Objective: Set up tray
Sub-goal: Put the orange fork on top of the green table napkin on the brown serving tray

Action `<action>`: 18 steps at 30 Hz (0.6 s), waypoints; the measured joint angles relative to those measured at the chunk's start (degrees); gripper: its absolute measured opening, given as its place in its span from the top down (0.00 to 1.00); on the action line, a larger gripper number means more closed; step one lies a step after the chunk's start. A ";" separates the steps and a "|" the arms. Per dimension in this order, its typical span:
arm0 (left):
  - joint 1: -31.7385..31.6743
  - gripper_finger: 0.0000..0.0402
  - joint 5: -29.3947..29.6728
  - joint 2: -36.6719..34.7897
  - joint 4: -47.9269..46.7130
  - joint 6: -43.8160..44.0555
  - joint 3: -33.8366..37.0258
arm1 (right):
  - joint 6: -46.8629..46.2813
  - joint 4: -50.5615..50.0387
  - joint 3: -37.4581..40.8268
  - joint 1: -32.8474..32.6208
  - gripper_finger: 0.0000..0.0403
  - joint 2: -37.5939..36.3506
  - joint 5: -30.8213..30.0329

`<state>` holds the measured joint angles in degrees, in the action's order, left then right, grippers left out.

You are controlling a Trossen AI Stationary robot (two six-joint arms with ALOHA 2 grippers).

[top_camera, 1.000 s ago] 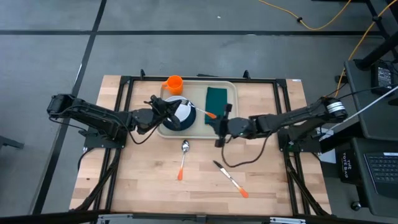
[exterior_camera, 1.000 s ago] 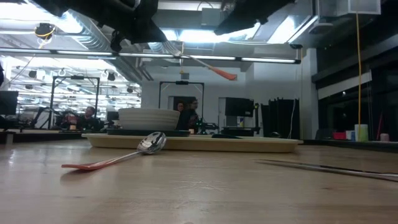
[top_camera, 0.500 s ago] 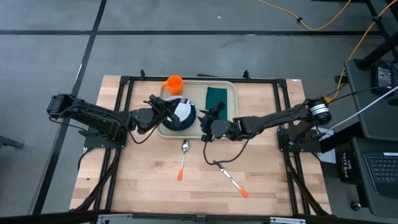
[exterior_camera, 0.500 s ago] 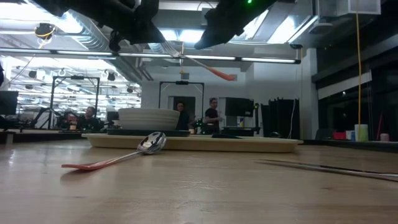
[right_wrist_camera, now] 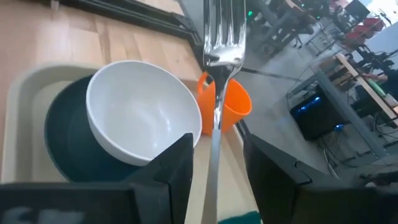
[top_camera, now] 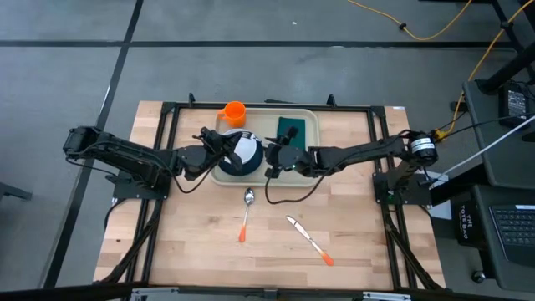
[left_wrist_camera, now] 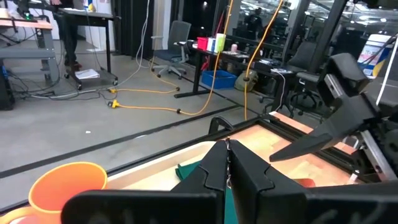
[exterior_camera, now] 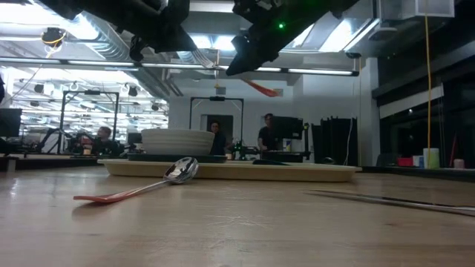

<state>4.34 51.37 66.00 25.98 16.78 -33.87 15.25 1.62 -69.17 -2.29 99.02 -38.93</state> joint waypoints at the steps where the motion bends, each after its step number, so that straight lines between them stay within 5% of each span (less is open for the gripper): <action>1: 0.00 1.00 0.00 0.00 0.00 0.00 0.00 | 0.02 0.14 0.00 0.19 0.64 0.00 0.02; 18: -0.04 0.99 -1.38 0.02 1.46 0.42 -0.02 | 0.30 -0.19 0.00 2.99 0.70 0.00 3.08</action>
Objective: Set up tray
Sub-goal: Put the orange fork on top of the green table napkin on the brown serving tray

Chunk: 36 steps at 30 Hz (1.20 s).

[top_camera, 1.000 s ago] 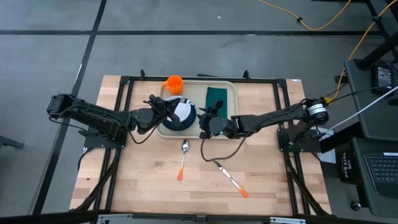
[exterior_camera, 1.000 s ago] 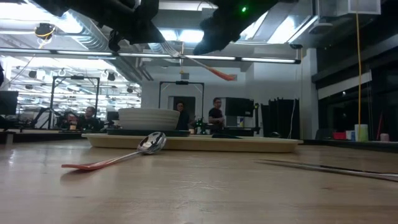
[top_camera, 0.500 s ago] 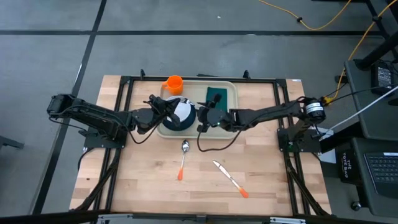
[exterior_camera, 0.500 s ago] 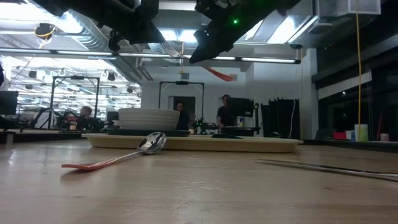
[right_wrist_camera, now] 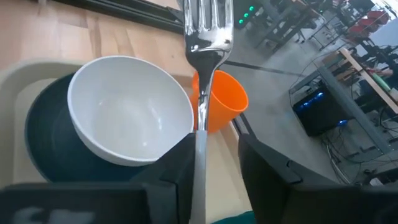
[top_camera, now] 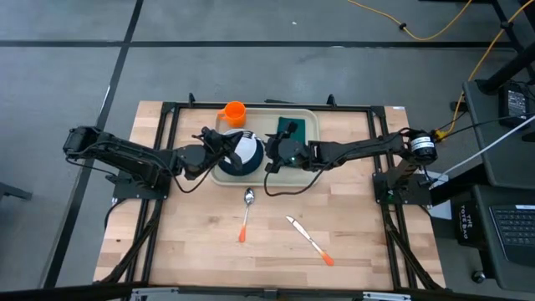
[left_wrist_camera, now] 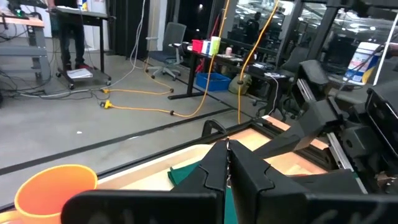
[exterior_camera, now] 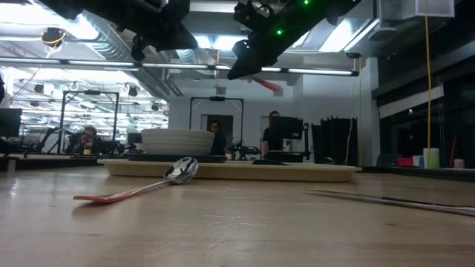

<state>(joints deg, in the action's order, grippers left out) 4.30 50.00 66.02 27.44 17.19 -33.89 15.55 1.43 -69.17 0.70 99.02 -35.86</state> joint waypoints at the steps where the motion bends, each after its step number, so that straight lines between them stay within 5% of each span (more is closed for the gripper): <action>1: 0.00 0.99 0.01 -0.01 0.02 0.00 0.00 | 0.02 0.00 0.00 0.02 0.71 0.00 0.00; 19: 0.02 0.99 0.00 -0.02 -0.15 -1.37 0.00 | 0.17 -0.04 0.02 -0.02 0.96 0.00 0.18; 36: 0.12 0.99 -0.99 -0.02 -0.20 -2.96 -0.02 | 0.02 -0.28 0.06 -0.02 0.97 0.00 0.09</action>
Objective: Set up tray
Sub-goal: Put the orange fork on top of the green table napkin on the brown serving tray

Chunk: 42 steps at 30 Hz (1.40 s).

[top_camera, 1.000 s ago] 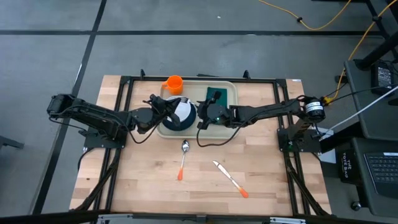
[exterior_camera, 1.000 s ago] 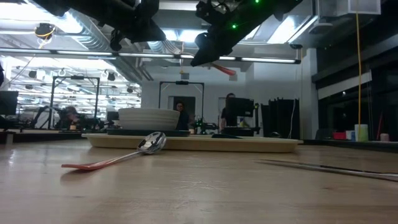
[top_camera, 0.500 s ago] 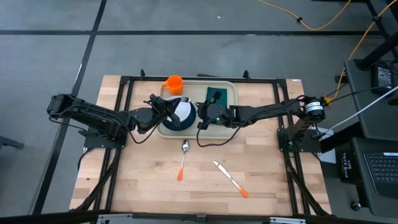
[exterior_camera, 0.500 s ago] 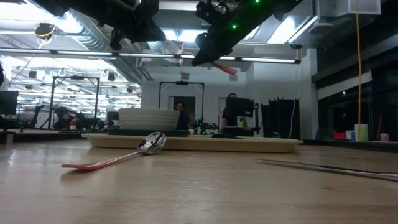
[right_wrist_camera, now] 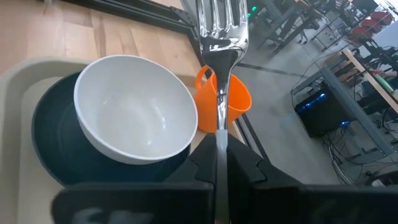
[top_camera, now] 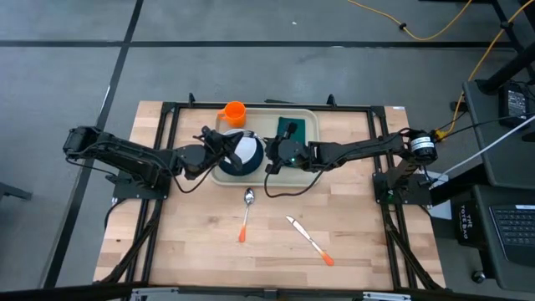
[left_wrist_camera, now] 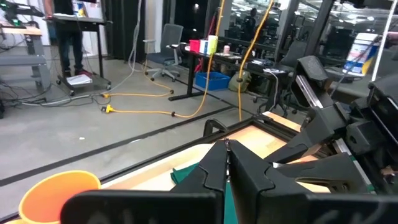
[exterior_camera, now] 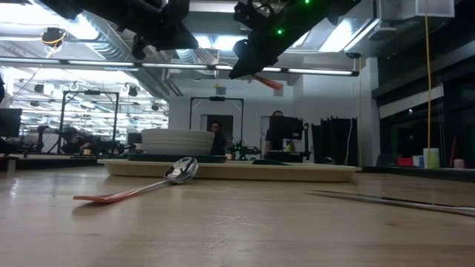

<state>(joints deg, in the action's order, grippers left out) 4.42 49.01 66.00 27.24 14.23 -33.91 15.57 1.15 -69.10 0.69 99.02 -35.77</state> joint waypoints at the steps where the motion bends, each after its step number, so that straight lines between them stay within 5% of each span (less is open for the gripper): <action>1: -0.04 0.99 -0.71 0.00 0.00 -0.04 0.02 | -0.02 -0.09 0.02 0.00 0.97 -0.02 -0.11; 26: 0.09 0.77 -5.84 -0.85 -1.08 -1.51 0.00 | -0.13 -3.24 0.00 0.02 0.99 -2.42 2.90; 42: 1.58 0.76 -8.28 -3.06 -0.92 -8.20 0.02 | -2.92 -4.33 -0.04 0.53 0.99 -2.58 8.53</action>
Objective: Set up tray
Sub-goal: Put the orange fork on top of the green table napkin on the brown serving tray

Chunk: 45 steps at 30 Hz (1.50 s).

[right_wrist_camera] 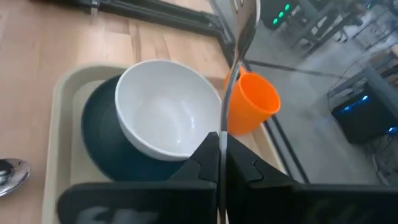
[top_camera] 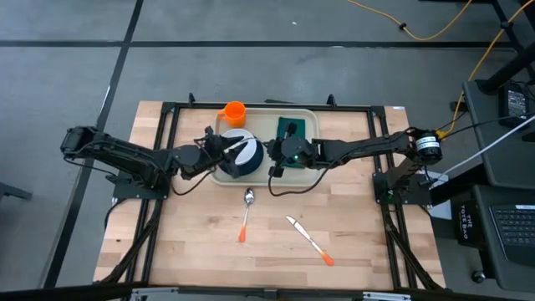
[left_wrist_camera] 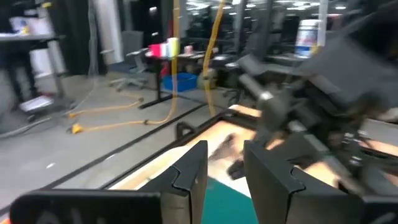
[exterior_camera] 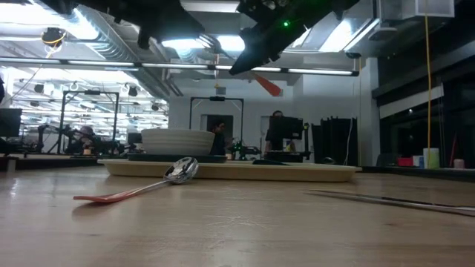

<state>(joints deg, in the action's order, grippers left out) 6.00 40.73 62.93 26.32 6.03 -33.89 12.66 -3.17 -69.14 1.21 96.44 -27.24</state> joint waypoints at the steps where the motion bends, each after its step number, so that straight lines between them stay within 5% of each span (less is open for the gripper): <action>1: 0.41 0.76 -0.62 -0.82 -0.01 -0.68 0.00 | -0.20 -0.56 0.00 0.16 0.99 0.01 0.11; 6: 2.43 0.76 -1.41 -5.56 -3.18 -2.29 -0.02 | -0.73 -1.44 0.00 1.53 0.99 0.04 0.91; 22: 10.64 1.00 4.49 -10.40 -30.40 -3.80 -0.02 | -11.33 -0.67 0.00 14.39 0.99 0.07 24.08; 28: 10.88 1.00 -0.38 -11.12 -38.73 -3.86 0.00 | -15.23 2.16 0.02 18.24 0.99 0.11 29.84; 45: 10.91 0.99 -10.07 -11.08 -36.55 -5.79 0.00 | -24.33 10.54 0.08 20.40 0.99 5.86 36.14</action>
<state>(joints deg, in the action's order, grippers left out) 16.91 30.66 51.86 -10.22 0.24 -33.89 -11.68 7.37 -69.06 21.61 102.30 8.90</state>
